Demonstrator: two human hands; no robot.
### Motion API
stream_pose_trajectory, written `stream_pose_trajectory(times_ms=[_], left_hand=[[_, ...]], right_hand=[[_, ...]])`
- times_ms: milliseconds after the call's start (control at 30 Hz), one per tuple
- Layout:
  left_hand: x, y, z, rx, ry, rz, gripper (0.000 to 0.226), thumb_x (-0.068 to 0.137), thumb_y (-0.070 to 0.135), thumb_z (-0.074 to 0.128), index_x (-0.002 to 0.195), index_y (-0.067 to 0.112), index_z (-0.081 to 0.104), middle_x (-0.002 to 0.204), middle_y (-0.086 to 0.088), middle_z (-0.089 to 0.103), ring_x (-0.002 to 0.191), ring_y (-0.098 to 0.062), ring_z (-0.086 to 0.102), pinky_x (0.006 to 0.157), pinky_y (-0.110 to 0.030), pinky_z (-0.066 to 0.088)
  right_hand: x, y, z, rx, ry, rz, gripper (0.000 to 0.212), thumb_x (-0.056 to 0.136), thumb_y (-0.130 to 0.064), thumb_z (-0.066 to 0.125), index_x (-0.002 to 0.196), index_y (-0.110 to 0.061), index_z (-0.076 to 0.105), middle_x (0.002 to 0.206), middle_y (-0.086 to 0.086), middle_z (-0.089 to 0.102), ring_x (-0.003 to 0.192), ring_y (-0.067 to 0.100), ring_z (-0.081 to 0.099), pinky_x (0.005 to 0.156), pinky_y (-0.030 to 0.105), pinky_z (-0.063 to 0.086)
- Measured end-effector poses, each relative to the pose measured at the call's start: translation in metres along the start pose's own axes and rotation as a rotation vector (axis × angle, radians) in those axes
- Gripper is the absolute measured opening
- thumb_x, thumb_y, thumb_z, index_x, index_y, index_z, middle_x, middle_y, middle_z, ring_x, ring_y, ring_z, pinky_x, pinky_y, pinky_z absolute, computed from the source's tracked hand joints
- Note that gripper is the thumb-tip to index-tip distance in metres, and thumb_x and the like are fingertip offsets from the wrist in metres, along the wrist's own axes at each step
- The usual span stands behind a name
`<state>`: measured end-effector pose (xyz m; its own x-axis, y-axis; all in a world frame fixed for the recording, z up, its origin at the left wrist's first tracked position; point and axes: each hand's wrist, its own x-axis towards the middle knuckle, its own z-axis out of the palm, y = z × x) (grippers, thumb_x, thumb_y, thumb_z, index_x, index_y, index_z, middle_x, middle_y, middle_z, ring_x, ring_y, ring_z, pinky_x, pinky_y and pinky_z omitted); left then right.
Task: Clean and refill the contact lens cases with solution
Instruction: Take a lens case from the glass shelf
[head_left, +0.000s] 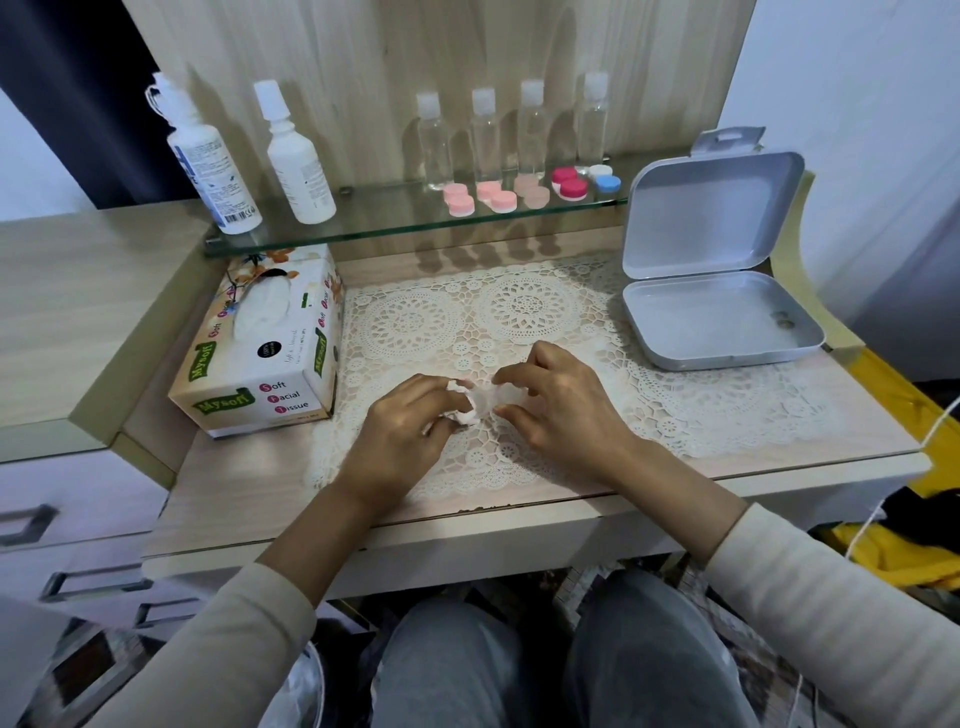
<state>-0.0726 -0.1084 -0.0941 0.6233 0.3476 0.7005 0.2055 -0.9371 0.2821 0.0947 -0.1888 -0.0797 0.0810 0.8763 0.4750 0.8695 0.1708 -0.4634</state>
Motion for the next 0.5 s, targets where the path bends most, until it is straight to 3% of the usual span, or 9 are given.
stream_pose_trajectory(times_ms=[133, 267, 400, 500], left_hand=[[0.001, 0.002, -0.005, -0.074, 0.029, -0.080, 0.014, 0.074, 0.002, 0.070, 0.088, 0.004, 0.069, 0.093, -0.013, 0.068, 0.088, -0.012, 0.061, 0.079, -0.012, 0.047], [0.002, 0.007, -0.012, -0.087, 0.103, -0.189, 0.019, 0.081, 0.014, 0.061, 0.089, 0.000, 0.071, 0.101, -0.009, 0.064, 0.090, -0.009, 0.059, 0.082, -0.012, 0.045], [0.006, 0.010, -0.017, -0.134, 0.168, -0.356, 0.017, 0.084, 0.013, 0.060, 0.098, 0.014, 0.069, 0.099, -0.002, 0.056, 0.097, 0.006, 0.050, 0.083, -0.008, 0.040], [0.011, 0.022, -0.019, -0.223, 0.121, -0.447, 0.032, 0.080, 0.009, 0.066, 0.104, 0.029, 0.060, 0.090, 0.011, 0.061, 0.089, 0.010, 0.055, 0.078, -0.006, 0.041]], right_hand=[[0.000, 0.001, 0.002, 0.022, 0.013, 0.018, 0.026, 0.073, -0.013, 0.073, 0.097, -0.004, 0.069, 0.078, 0.011, 0.052, 0.070, 0.017, 0.043, 0.065, 0.027, 0.034], [0.001, 0.004, 0.002, 0.023, 0.021, 0.042, 0.029, 0.073, -0.013, 0.075, 0.099, -0.002, 0.069, 0.079, 0.011, 0.055, 0.071, 0.024, 0.052, 0.068, 0.027, 0.036], [0.002, 0.005, 0.001, 0.023, 0.033, 0.067, 0.033, 0.074, -0.016, 0.076, 0.103, -0.003, 0.067, 0.086, 0.011, 0.059, 0.080, 0.027, 0.056, 0.072, 0.026, 0.037], [0.003, 0.005, 0.001, 0.049, 0.071, 0.063, 0.031, 0.071, -0.014, 0.077, 0.098, -0.003, 0.066, 0.085, 0.011, 0.060, 0.076, 0.022, 0.053, 0.071, 0.029, 0.041]])
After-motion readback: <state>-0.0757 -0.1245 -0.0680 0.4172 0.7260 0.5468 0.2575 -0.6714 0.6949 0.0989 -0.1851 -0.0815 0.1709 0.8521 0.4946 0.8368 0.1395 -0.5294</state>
